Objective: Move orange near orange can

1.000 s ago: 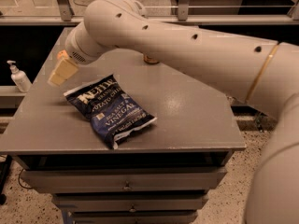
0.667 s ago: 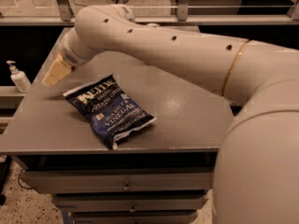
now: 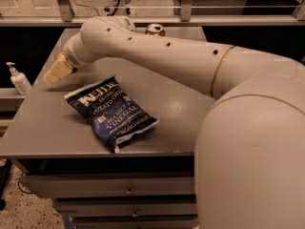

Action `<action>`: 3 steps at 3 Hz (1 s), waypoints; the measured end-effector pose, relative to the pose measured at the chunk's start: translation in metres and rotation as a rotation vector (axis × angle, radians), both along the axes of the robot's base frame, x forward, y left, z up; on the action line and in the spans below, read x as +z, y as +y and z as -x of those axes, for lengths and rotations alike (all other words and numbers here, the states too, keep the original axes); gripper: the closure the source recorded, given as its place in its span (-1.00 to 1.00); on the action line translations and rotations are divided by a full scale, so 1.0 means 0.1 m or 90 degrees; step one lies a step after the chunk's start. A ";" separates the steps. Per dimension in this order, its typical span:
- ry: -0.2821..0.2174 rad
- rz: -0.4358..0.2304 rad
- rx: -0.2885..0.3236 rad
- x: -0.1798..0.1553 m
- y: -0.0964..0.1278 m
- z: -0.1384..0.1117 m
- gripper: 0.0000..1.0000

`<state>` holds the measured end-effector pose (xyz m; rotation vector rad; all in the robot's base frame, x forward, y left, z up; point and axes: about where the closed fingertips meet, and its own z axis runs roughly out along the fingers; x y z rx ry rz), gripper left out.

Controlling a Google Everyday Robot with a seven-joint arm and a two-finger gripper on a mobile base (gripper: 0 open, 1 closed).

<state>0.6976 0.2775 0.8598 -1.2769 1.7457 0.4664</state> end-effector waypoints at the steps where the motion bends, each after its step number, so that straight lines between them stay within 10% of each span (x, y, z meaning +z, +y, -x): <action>1: 0.012 -0.044 -0.023 -0.05 -0.03 -0.10 -0.66; 3: 0.007 -0.090 -0.030 0.04 -0.06 -0.07 0.27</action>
Offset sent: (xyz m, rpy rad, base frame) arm 0.0197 -0.0118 0.0026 0.1731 0.0176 -0.0800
